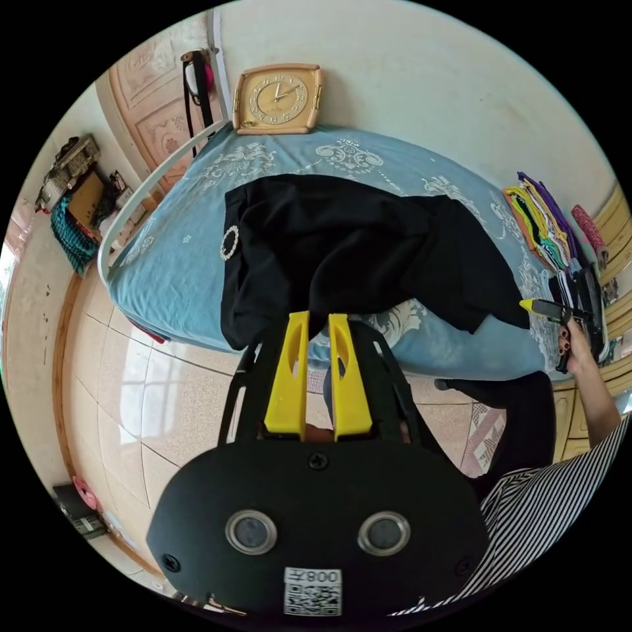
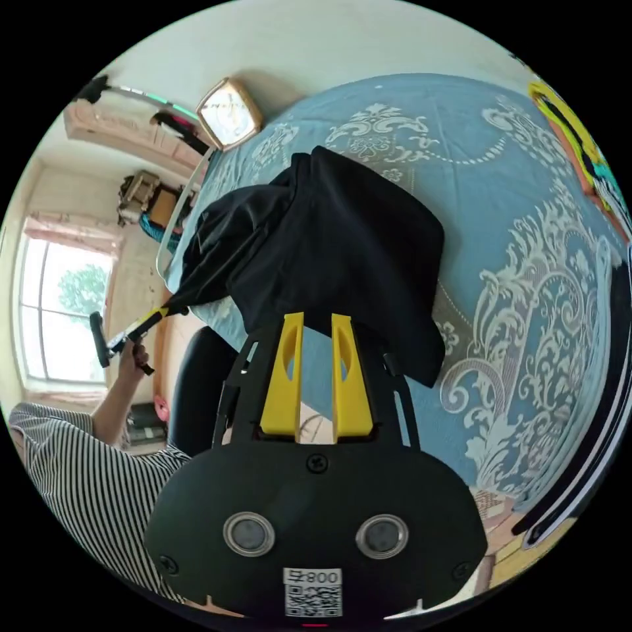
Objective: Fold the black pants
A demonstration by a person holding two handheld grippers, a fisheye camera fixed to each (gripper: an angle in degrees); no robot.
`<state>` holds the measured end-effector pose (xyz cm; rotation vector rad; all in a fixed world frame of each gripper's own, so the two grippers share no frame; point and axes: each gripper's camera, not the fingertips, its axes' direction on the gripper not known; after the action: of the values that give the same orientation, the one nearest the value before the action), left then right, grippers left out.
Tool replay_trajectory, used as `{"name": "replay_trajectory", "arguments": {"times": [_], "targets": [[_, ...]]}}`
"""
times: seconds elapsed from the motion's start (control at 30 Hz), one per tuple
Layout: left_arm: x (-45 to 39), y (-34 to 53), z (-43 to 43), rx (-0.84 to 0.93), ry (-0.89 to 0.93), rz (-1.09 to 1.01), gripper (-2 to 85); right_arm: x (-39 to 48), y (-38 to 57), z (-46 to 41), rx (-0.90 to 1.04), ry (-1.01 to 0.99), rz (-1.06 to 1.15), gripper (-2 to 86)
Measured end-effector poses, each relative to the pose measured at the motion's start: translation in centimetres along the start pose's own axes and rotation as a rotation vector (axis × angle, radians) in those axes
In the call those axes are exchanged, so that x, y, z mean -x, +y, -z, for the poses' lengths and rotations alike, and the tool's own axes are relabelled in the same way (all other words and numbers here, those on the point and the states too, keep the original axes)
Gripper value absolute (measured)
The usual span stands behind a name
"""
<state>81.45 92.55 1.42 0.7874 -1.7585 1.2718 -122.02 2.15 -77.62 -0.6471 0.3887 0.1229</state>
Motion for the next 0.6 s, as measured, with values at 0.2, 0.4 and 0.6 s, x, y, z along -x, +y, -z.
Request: {"name": "replay_trajectory", "arguments": {"times": [0.2, 0.4, 0.6], "targets": [[-5.8, -1.3, -2.5, -0.072, 0.100, -0.061, 5.2, 11.3, 1.9, -11.1, 0.201, 0.316, 0.283, 8.9], [-8.9, -5.7, -14.3, 0.099, 0.572, 0.064, 7.4, 18.0, 6.7, -15.2, 0.175, 0.421, 0.386, 8.8], [-10.3, -8.9, -23.6, 0.207, 0.669, 0.198, 2.9, 22.1, 11.3, -18.3, 0.177, 0.448, 0.440, 7.8]]}}
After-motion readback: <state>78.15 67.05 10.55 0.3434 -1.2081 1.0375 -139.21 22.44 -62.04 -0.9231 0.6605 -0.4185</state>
